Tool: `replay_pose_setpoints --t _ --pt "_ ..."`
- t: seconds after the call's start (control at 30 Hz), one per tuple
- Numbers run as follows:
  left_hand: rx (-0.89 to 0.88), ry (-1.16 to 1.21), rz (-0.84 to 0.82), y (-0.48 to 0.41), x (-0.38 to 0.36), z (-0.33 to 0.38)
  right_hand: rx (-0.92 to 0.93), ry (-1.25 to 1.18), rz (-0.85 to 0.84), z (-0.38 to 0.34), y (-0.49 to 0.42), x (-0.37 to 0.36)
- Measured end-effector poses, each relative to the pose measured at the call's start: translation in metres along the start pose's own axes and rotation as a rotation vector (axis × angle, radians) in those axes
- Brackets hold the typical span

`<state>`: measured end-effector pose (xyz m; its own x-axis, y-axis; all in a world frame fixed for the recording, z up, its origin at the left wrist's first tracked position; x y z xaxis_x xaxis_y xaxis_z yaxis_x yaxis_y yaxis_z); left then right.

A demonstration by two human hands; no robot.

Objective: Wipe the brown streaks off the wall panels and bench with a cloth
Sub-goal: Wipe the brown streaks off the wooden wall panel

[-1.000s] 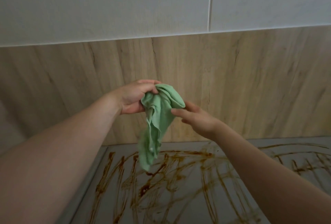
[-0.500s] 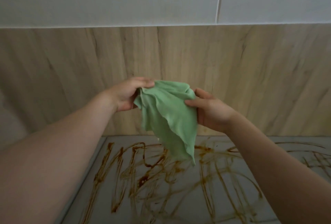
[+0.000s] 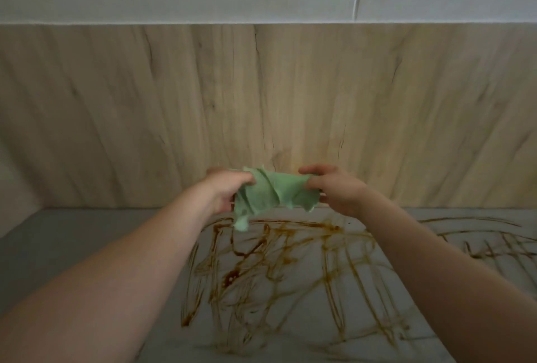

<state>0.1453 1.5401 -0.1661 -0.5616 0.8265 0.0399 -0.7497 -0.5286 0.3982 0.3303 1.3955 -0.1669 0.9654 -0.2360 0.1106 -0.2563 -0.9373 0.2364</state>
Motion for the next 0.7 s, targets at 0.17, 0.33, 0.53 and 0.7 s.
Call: replay_pose_setpoints --t 0.17,0.33,0.53,0.7 --pt "0.001 -0.132 -0.062 0.013 -0.007 0.013 0.012 0.443 0.031 -0.015 0.000 0.000" --pt "0.035 -0.997 -0.168 0.008 -0.034 0.014 0.006 0.800 0.041 -0.030 0.013 0.003" --pt "-0.266 -0.557 -0.146 0.012 0.000 0.084 0.258 0.171 -0.018 -0.062 0.026 0.018" --pt "-0.406 -0.079 -0.381 0.028 -0.001 0.144 0.521 -0.362 -0.103 -0.129 0.038 -0.005"
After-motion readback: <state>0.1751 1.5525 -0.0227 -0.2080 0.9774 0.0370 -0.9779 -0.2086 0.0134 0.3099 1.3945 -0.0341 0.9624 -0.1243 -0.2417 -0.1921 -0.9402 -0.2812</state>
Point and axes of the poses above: each hand's wrist, its own y-axis away from the middle knuckle, its own x-axis out of the back of the hand, z = x × y, the point moved 9 cm from there along -y, towards the middle knuckle, and after that the axes turned 15 degrees about -z, right-handed, at the moved point
